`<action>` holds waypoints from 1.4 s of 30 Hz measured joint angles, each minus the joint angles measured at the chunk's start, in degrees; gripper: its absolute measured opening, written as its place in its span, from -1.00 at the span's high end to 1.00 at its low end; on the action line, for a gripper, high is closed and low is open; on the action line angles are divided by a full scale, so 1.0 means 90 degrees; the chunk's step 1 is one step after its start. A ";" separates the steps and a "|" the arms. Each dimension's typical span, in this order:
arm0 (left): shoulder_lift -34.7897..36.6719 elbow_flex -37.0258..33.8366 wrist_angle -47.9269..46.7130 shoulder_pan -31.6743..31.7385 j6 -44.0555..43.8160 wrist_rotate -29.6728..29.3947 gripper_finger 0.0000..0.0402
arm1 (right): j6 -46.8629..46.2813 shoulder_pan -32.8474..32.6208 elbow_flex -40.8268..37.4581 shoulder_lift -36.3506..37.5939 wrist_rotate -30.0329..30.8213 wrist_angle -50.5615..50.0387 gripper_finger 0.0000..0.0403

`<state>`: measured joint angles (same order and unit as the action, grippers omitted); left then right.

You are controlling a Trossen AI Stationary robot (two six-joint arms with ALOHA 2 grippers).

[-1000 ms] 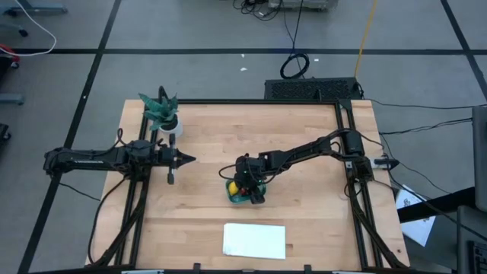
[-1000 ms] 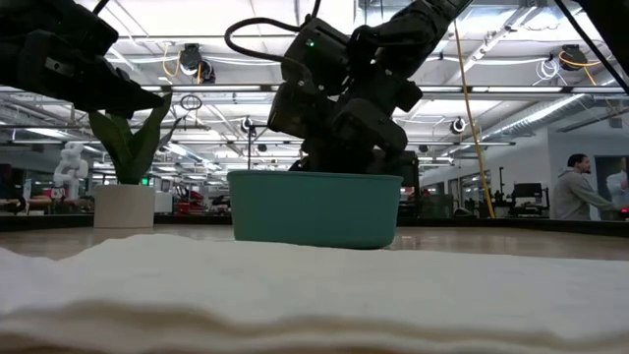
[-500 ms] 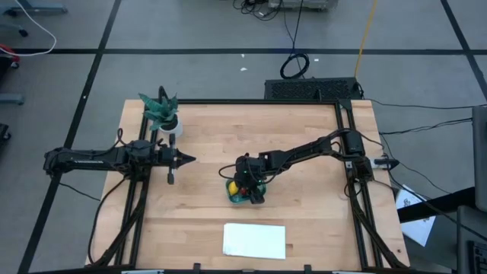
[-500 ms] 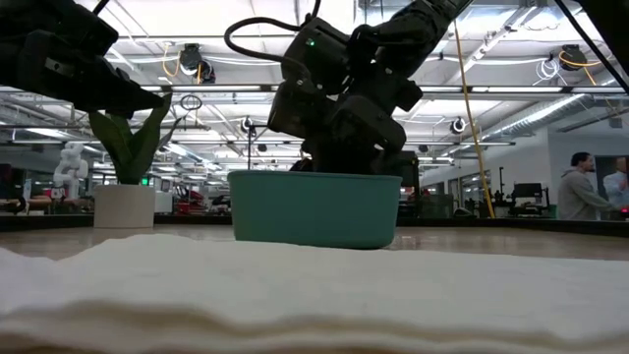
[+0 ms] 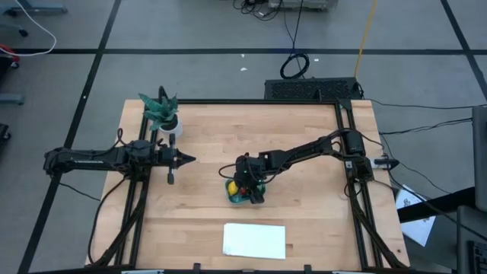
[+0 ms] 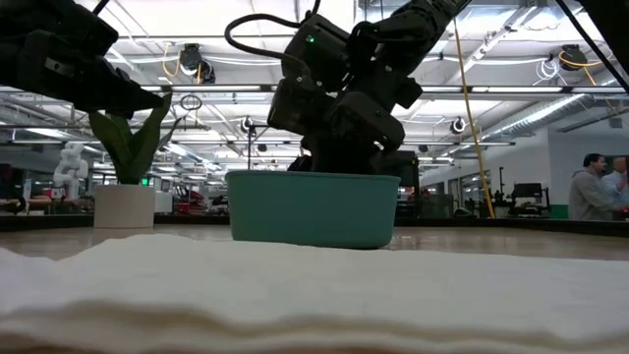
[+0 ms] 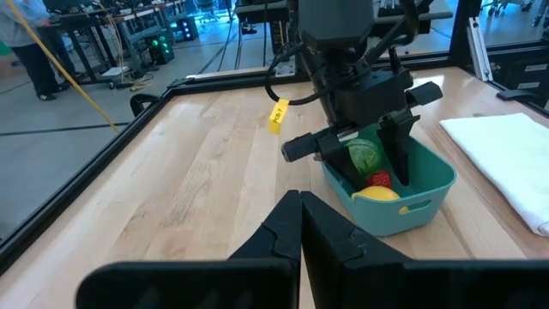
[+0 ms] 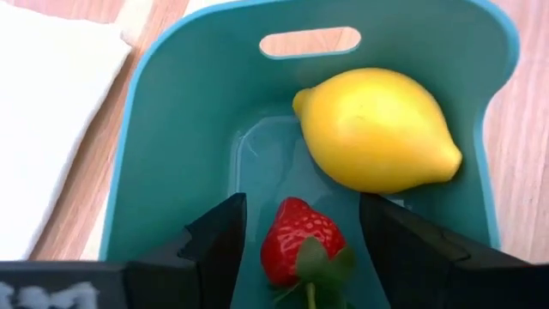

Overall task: Pick and placing Produce into tupperware
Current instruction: Return to Home Position

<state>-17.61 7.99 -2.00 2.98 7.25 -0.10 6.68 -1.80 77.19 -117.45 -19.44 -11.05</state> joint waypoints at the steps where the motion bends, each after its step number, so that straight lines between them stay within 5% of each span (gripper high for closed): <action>1: 0.0000 0.0000 0.0000 0.0000 0.0000 -0.0001 0.97 | -0.0002 0.0000 0.0000 0.0009 0.0002 -0.0004 -0.09; 18: -0.0002 0.0000 0.0000 0.0000 -0.0002 -0.0001 0.97 | 0.0009 0.0024 0.0000 0.0529 0.0341 -0.0220 -0.05; 35: -0.0002 0.0002 0.0000 -0.0001 -0.0002 -0.0001 0.97 | 0.0382 0.0024 0.0000 0.0529 0.0321 -0.0326 0.93; 42: -0.0002 0.0000 -0.0001 -0.0001 0.0001 0.0000 0.97 | 0.0481 0.0024 0.0000 0.0785 0.0318 -0.0539 0.97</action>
<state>-17.63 7.99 -2.01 2.97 7.26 -0.10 11.00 -1.58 77.19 -110.38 -16.58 -15.90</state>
